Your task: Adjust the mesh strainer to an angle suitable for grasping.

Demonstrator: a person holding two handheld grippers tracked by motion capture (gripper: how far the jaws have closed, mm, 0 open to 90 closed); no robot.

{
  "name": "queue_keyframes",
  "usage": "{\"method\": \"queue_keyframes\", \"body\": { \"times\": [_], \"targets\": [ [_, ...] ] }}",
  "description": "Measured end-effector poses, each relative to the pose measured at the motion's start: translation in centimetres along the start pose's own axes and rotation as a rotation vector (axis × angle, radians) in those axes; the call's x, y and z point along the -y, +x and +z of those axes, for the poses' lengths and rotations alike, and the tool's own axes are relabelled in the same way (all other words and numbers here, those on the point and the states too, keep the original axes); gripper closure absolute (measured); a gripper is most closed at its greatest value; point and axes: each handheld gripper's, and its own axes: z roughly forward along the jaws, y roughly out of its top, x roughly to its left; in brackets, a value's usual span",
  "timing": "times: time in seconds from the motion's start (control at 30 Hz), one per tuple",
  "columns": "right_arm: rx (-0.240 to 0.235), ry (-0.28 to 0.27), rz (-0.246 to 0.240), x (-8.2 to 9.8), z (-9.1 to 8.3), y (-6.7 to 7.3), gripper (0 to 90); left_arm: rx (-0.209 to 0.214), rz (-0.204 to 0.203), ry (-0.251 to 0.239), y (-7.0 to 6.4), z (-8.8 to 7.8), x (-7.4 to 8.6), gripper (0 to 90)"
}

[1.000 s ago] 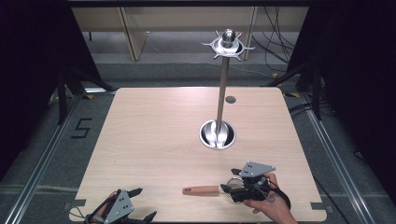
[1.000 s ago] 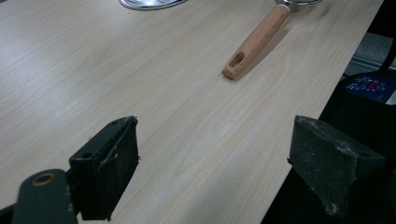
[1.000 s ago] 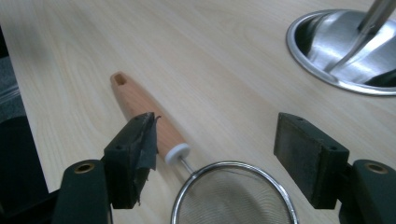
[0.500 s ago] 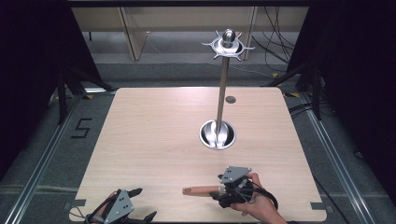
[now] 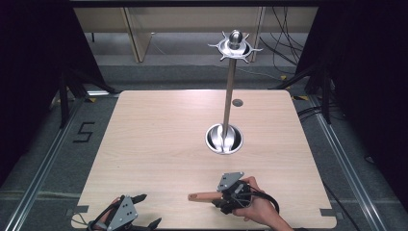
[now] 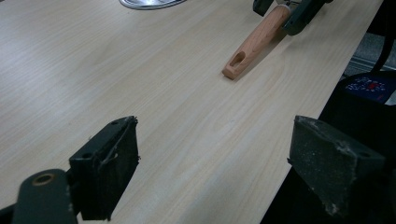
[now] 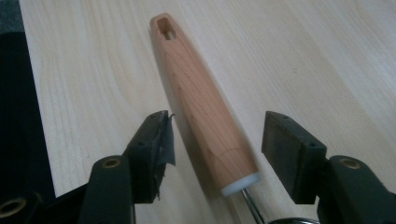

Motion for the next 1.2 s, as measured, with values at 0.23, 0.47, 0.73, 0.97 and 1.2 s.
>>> {"method": "queue_keyframes", "body": {
  "times": [0.23, 0.47, 0.73, 0.97, 1.2],
  "targets": [
    [-0.011, 0.037, -0.014, 0.0, 0.4, -0.2, 49.6, -0.001, 0.0, -0.001, 0.0, 0.0, 0.0, 15.1],
    [-0.012, 0.065, -0.03, -0.1, 0.5, -0.3, 56.1, -0.007, -0.002, -0.008, 0.0, 0.0, 0.0, 15.2],
    [0.002, 0.089, -0.031, -0.1, 0.2, -0.4, 63.1, 0.0, -0.002, -0.001, 0.1, 0.0, 0.0, 15.2],
    [-0.009, 0.11, -0.04, -0.1, 0.1, -1.1, 67.3, 0.003, -0.017, 0.003, 0.1, 0.0, -0.1, 15.2],
    [-0.036, 0.135, -0.041, -0.2, -0.1, -1.6, 69.4, -0.002, -0.005, 0.016, 0.2, -0.1, -0.1, 15.2]
  ]
}}
